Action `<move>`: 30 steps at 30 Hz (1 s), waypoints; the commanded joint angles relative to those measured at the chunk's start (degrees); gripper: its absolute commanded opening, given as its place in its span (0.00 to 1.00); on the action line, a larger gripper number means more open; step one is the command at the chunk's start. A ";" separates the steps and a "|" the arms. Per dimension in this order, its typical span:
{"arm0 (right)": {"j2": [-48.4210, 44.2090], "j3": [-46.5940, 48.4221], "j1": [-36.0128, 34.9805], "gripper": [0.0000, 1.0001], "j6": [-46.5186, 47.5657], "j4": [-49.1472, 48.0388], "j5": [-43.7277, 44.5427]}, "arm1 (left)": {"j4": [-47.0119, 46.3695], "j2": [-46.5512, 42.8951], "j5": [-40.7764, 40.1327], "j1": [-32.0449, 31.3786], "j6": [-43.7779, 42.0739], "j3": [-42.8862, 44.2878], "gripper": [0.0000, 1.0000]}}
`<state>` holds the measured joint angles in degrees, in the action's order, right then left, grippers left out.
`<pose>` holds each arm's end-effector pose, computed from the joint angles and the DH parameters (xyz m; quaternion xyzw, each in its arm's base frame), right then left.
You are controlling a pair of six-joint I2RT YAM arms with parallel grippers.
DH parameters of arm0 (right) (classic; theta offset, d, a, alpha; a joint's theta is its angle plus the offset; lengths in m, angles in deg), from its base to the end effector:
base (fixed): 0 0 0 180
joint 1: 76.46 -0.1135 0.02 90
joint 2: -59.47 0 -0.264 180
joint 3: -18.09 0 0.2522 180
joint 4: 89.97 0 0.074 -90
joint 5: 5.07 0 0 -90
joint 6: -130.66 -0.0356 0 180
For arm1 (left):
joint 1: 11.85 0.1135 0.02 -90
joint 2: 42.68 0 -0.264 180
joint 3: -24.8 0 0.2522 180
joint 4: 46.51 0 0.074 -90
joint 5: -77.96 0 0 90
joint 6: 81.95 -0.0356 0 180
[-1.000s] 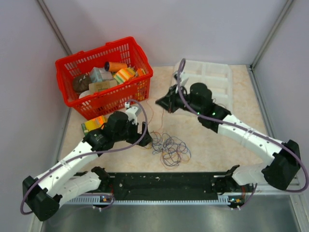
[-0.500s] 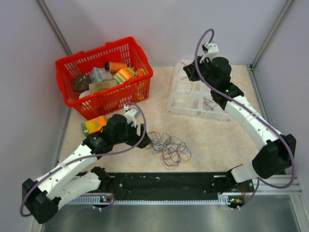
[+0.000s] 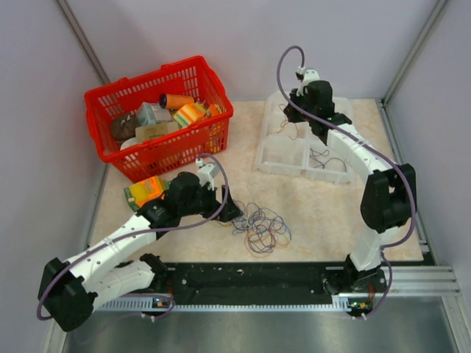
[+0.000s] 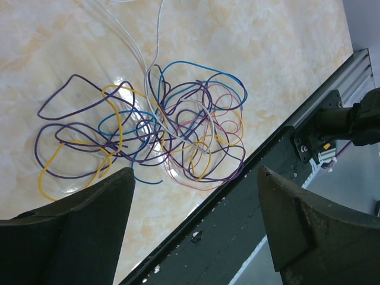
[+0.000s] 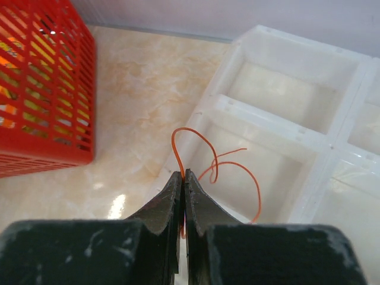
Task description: Untangle the cables
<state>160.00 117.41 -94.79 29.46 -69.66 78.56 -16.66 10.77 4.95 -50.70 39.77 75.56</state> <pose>0.3995 0.1365 0.3276 -0.0825 0.8219 0.1876 0.5315 0.1537 -0.1372 0.2556 0.1248 0.8612 -0.3804 0.3132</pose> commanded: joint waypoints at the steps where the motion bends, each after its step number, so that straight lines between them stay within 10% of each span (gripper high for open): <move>1: 3.79 6.46 0.49 0.00 5.22 1.89 5.39 | -4.76 2.18 3.22 -0.08 1.32 1.15 0.84; 8: 10.38 10.49 0.57 0.03 9.09 4.51 7.26 | -4.85 3.67 0.94 -0.17 0.09 2.82 0.70; 12: 11.80 17.88 -0.83 0.44 7.25 18.21 9.43 | -4.58 4.47 -0.03 -0.08 0.27 3.61 0.73; 16: 1.36 6.41 -6.18 0.64 3.66 19.03 9.98 | -5.98 4.99 -1.61 -0.08 0.62 2.91 0.87; 30: -16.52 -32.64 -22.98 0.63 -34.23 -4.68 1.19 | -10.21 7.19 -2.58 0.00 2.64 1.77 0.64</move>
<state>143.94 89.87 -116.16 4.80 -61.90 82.01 -22.73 18.00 2.29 -50.70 41.41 77.04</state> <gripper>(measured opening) 0.630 0.643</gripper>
